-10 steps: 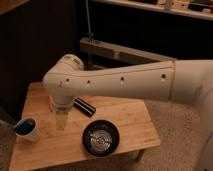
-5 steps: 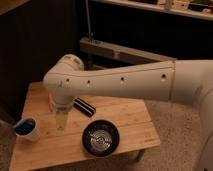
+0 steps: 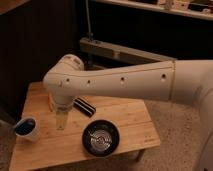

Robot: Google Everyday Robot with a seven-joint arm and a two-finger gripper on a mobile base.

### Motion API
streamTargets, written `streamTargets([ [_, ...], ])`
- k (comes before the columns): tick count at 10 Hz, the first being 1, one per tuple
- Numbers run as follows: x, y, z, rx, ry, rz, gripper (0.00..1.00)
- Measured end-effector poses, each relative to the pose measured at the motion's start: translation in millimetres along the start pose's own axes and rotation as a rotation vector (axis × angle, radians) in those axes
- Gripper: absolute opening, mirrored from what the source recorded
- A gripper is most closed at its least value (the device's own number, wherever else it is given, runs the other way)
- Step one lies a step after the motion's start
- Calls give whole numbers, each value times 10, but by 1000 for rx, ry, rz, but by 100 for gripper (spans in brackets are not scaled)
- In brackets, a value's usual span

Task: Move the arm in a circular motion

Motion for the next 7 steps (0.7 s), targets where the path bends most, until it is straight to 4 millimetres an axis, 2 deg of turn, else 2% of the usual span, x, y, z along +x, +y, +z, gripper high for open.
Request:
streamTargets([
  [7, 28, -27, 8, -5, 19, -3, 80],
])
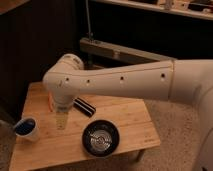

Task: Move the arm in a circular motion

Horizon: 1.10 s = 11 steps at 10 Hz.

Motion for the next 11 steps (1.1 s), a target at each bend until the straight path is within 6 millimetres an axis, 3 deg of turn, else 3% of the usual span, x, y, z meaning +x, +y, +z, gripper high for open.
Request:
streamTargets([
  [2, 154, -149, 50, 0, 34, 21, 80],
  [4, 493, -468, 76, 9, 62, 54, 80],
  [7, 1213, -880, 116, 16, 110, 148, 80],
  [8, 1564, -942, 122, 14, 133, 196, 80],
  [11, 2438, -772, 64, 5, 181, 329, 80],
])
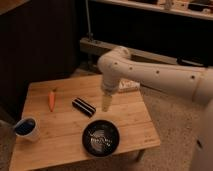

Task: Move the arm in a circular motion

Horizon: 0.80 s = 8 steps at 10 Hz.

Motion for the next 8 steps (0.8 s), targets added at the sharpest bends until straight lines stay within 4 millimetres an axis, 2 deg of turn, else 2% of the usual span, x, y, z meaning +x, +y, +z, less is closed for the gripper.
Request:
streamTargets([
  [2, 463, 88, 3, 0, 5, 79, 80],
  [4, 937, 346, -56, 11, -11, 149, 80],
  [6, 1195, 764, -202, 45, -45, 152, 80],
  [8, 1208, 1070, -362, 76, -73, 95, 80],
])
